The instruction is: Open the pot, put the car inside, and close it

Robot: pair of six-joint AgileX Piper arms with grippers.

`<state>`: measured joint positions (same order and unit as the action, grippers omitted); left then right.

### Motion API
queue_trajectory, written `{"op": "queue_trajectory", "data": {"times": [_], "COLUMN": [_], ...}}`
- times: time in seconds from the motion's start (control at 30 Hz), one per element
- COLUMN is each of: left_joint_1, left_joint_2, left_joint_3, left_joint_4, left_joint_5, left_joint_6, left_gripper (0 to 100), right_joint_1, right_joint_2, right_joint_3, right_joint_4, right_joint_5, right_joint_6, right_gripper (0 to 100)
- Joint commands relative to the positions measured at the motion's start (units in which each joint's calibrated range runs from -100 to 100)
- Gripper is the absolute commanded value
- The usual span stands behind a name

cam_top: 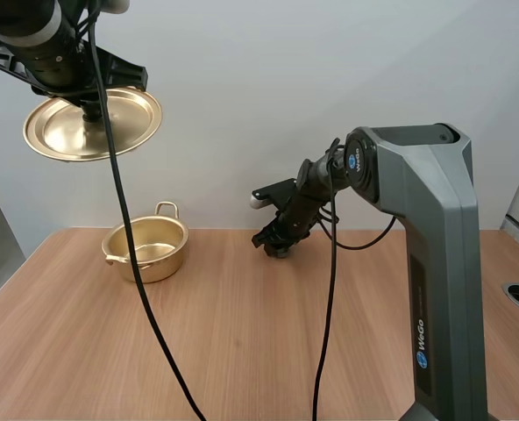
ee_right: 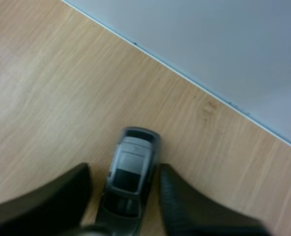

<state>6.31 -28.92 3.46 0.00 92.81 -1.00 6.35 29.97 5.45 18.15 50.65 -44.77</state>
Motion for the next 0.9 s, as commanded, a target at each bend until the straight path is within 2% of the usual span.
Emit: {"op": "queue_trajectory", "data": {"times": [0.0, 0.17, 0.4, 0.5, 0.7, 0.87], "left_joint_1": [0.03, 0.03, 0.03, 0.03, 0.03, 0.22], "left_joint_2": [-0.52, -3.14, -7.15, -8.40, -9.06, -9.58], "left_joint_3": [0.04, 0.04, 0.04, 0.04, 0.04, 0.04], "left_joint_4": [0.00, 0.00, 0.00, 0.00, 0.00, 0.00], "left_joint_5": [-0.17, -0.17, 0.79, 1.99, 7.19, 7.19], "left_joint_6": [0.98, 3.10, 3.38, 3.38, 2.82, 2.94], "left_gripper": [0, 0, 0, 0, 0, 0], "right_joint_1": [-0.10, -0.10, -0.10, -0.10, -0.03, 1.15], "right_joint_2": [0.15, -3.33, -14.26, -18.46, -21.51, -21.51], "right_joint_3": [0.11, 0.11, 0.11, 0.11, 0.11, 0.11], "right_joint_4": [0.07, 0.90, 1.49, 5.17, 20.52, 22.33], "right_joint_5": [1.52, 5.07, 9.41, 9.41, 11.00, 11.01], "right_joint_6": [3.80, 3.80, 2.42, -1.93, -14.41, -17.98], "right_gripper": [0, 0, 0, 0, 0, 0]}}
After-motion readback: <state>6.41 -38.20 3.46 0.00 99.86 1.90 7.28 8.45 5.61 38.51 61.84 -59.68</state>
